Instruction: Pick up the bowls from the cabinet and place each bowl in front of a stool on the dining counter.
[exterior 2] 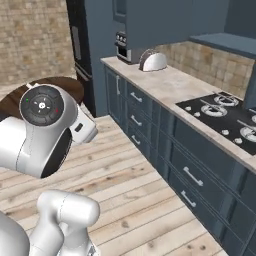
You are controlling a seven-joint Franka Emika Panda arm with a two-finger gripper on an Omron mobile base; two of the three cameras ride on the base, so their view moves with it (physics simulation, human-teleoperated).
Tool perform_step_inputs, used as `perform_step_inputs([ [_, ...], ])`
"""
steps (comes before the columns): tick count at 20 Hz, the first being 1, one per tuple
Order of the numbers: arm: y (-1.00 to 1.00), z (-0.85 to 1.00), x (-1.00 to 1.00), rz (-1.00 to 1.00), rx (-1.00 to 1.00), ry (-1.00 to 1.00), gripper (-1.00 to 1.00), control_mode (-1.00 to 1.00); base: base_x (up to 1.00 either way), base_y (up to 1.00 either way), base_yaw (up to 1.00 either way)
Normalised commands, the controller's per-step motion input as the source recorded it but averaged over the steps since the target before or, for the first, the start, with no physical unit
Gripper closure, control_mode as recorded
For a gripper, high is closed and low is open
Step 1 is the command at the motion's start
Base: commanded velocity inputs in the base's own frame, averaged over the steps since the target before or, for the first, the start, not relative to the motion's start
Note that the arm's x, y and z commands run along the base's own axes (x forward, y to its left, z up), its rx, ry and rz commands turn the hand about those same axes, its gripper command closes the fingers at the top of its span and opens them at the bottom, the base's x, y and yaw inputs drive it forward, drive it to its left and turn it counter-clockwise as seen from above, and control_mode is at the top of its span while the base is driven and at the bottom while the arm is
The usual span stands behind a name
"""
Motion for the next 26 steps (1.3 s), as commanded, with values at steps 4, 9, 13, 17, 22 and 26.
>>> perform_step_inputs([
  [4,0.0,0.0,0.0,0.0,0.0,0.0,1.0,1.0,-1.0,0.0,0.49],
  [9,0.0,0.0,0.0,0.0,0.0,0.0,1.0,1.0,-0.98,0.0,0.47],
  [13,0.0,0.0,0.0,0.0,0.0,0.0,1.0,1.0,-0.95,-0.04,0.42],
  [17,0.0,0.0,0.0,0.0,0.0,0.0,1.0,1.0,-0.95,-0.03,0.37],
  [22,0.0,0.0,0.0,0.0,0.0,0.0,1.0,1.0,-0.87,0.0,0.33],
  [26,0.0,0.0,0.0,0.0,0.0,0.0,1.0,1.0,-0.53,0.09,0.24],
])
